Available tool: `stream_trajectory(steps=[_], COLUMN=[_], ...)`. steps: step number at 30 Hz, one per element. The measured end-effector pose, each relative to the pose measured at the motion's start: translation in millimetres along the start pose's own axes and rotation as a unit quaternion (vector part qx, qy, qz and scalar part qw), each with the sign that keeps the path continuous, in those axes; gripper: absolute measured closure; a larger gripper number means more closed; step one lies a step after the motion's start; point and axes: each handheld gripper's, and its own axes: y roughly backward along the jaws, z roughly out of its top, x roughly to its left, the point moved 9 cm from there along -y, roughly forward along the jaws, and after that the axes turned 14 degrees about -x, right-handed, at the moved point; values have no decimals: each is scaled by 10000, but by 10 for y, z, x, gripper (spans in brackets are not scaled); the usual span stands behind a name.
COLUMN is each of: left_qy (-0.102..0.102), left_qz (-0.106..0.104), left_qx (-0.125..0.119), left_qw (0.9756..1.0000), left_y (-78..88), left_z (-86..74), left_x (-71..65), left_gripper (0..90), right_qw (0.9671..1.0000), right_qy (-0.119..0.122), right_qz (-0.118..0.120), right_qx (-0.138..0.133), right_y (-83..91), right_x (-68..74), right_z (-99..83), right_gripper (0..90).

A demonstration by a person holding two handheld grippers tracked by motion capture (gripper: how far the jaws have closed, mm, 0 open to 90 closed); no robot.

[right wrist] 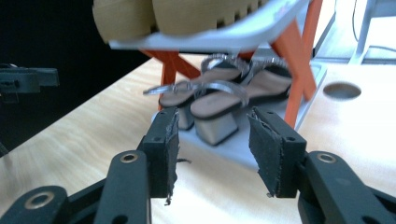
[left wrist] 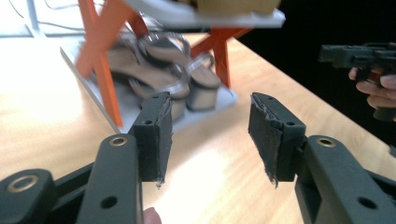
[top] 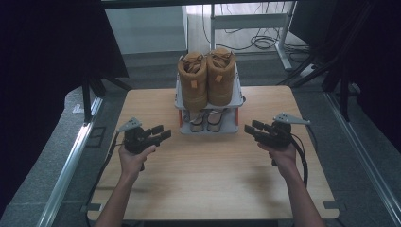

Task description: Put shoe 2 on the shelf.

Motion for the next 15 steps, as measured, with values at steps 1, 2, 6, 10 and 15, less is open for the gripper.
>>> stream_trajectory(steps=[1, 2, 6, 10, 15], left_qy=[-27, -23, 51, 15, -25], left_qz=[23, 35, 62, 44, 74], left_qx=[24, 59, 185, 311, 416], left_qw=[10000, 10000, 9998, 9995, 9991], left_y=[13, 29, 90, 160, 224], left_z=[-44, -103, -333, -535, -709], left_x=[5, 10, 21, -30, -45], left_gripper=[492, 491, 484, 477, 465], right_qw=[10000, 10000, 9999, 9997, 9995], right_qy=[-31, -45, -87, -96, -140], right_qz=[7, 5, -49, -117, -153], right_qx=[17, 28, 101, 168, 231], right_y=[23, 38, 117, 202, 293], right_x=[7, 10, 17, 15, 40], right_z=[-63, -100, -287, -468, -672], right_gripper=[518, 517, 511, 505, 499])
